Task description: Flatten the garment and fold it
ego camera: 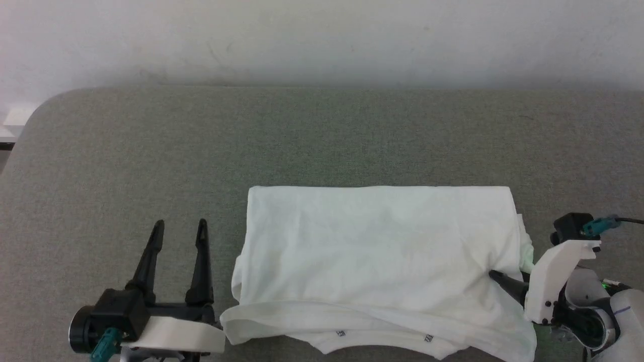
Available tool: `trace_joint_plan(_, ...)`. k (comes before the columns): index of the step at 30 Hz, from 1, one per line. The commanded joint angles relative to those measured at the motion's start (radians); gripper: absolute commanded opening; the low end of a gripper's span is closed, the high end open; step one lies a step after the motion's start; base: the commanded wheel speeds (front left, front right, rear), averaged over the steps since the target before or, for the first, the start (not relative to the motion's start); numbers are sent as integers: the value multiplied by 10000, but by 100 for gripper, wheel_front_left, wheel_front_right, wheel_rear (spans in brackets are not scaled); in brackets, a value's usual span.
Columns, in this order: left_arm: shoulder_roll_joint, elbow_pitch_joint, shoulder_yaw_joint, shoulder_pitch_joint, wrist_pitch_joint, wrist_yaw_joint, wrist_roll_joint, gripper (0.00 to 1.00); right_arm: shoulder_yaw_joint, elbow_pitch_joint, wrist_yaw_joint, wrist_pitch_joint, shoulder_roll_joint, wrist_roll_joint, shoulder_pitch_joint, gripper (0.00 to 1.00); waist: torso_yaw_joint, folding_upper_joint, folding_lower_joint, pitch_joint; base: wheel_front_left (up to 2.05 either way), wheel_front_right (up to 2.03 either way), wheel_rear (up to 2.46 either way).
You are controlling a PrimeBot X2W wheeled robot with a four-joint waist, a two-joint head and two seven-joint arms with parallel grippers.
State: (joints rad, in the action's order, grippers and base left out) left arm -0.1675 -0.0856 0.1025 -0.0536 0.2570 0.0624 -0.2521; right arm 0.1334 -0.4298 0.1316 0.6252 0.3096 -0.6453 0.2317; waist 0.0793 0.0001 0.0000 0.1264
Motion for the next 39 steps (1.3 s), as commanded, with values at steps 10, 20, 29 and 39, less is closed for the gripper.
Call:
trace_joint_plan(10, 41, 352, -279, -252, 46, -123, 119, 100, 648, 272, -9, -1054, 406, -272, -230, 0, -215, -1, 0, -271, 0, 0, 0)
trace_joint_plan(20, 2, 594, -397, -540, 47, -82, 71, 100, -414, 1477, -9, -1622, 1767, 443, -1415, 0, -489, -1, 0, -561, 0, 0, 0)
trace_joint_plan(29, 17, 819, -360, -663, 32, -48, -48, 100, -979, 2353, -9, -1288, 2273, 751, -1889, 0, -660, -1, 0, -793, 0, 0, 0)
trace_joint_plan(39, -12, 1048, -155, -502, -16, -204, -174, 100, 1291, 4335, -9, -154, 752, 1274, -744, 0, -535, -1, 0, -1033, 0, 0, 0)
